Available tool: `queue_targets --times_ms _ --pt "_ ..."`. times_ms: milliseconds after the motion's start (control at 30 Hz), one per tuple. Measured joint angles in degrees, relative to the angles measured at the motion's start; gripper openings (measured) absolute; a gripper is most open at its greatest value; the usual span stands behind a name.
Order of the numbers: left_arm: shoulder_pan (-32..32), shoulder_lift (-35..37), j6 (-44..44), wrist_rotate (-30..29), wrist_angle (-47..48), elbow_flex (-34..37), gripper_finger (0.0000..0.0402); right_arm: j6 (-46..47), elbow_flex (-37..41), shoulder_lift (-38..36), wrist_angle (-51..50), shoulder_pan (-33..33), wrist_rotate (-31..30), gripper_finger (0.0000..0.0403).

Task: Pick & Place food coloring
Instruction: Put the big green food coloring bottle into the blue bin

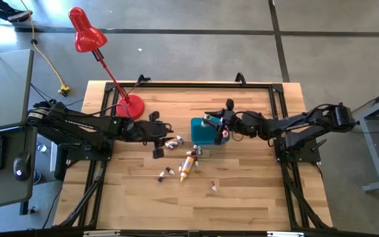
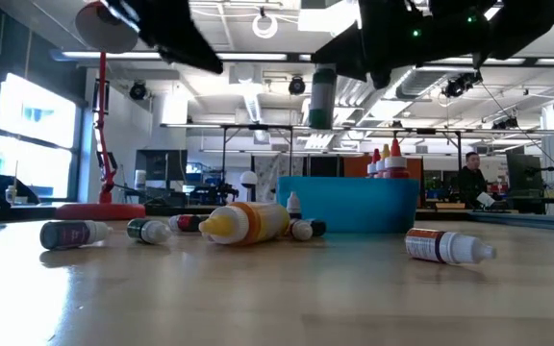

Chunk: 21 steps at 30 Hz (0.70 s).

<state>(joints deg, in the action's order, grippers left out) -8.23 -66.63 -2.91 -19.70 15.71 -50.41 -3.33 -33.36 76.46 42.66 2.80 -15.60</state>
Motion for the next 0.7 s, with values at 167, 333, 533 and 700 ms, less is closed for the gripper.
queue_targets --times_ms 167,333,533,700 --pt "0.0 -1.1 2.5 -2.3 -12.6 0.0 0.0185 1.0 0.0 -0.8 0.7 -2.1 1.7 0.0129" --pt "0.0 -6.3 6.0 1.1 -26.1 -0.2 0.0229 1.8 0.0 -0.8 1.1 -4.2 1.9 0.0113" --pt "0.9 -13.9 6.9 -0.5 -36.3 0.1 0.0245 0.5 0.0 -0.8 3.1 -5.9 1.9 0.0116" --pt "3.6 -17.4 5.9 4.1 -45.5 0.0 0.0246 0.3 0.0 -0.8 2.5 -6.2 2.2 0.0128"
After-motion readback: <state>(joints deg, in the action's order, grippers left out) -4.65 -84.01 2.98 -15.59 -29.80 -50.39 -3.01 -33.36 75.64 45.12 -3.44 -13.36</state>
